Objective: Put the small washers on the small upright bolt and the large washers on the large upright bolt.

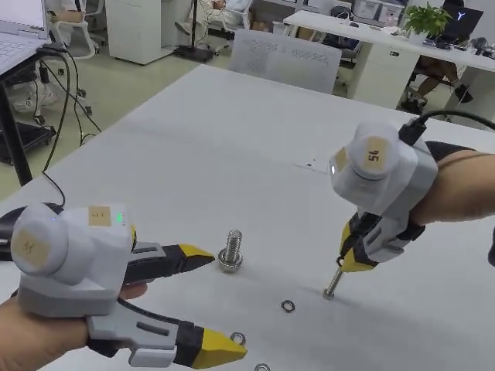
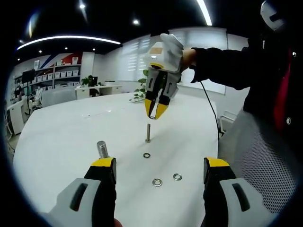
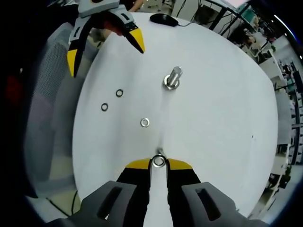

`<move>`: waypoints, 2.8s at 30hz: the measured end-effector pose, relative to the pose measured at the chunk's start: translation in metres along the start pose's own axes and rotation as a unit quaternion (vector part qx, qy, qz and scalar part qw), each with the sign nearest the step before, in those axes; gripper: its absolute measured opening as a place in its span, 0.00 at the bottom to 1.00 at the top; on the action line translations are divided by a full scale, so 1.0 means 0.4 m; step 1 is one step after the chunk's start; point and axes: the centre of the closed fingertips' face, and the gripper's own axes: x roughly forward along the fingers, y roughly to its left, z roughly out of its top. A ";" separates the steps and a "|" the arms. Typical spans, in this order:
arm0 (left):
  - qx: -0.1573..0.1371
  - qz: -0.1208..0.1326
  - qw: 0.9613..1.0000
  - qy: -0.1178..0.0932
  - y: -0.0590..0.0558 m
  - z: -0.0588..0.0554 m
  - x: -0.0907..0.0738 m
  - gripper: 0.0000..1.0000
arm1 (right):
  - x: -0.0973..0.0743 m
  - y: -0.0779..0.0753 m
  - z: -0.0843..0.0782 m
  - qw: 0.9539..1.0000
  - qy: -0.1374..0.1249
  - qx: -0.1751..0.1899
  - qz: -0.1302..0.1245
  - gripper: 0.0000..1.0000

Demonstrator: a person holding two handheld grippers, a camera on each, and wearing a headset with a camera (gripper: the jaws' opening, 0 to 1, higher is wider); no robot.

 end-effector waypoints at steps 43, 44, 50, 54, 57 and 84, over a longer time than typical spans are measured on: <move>-0.001 0.005 1.000 0.009 -0.001 -0.005 0.006 0.75 | 0.057 -0.017 -0.023 0.999 -0.024 0.023 0.004 0.13; -0.001 0.005 1.000 0.009 0.000 -0.005 0.007 0.75 | 0.058 -0.017 -0.023 0.999 -0.024 0.023 0.005 0.13; -0.001 0.005 1.000 0.010 0.001 -0.007 0.008 0.75 | 0.063 -0.016 -0.021 0.999 -0.027 0.025 0.005 0.13; 0.000 0.005 1.000 0.010 0.002 -0.006 0.007 0.75 | 0.067 -0.015 -0.021 0.999 -0.027 0.026 0.007 0.13; 0.000 0.006 1.000 0.010 0.002 -0.006 0.005 0.75 | 0.071 -0.015 -0.020 0.999 -0.029 0.027 0.007 0.13; 0.000 0.008 1.000 0.015 -0.001 -0.009 0.001 0.75 | 0.132 -0.018 -0.034 0.998 -0.031 0.042 0.022 0.13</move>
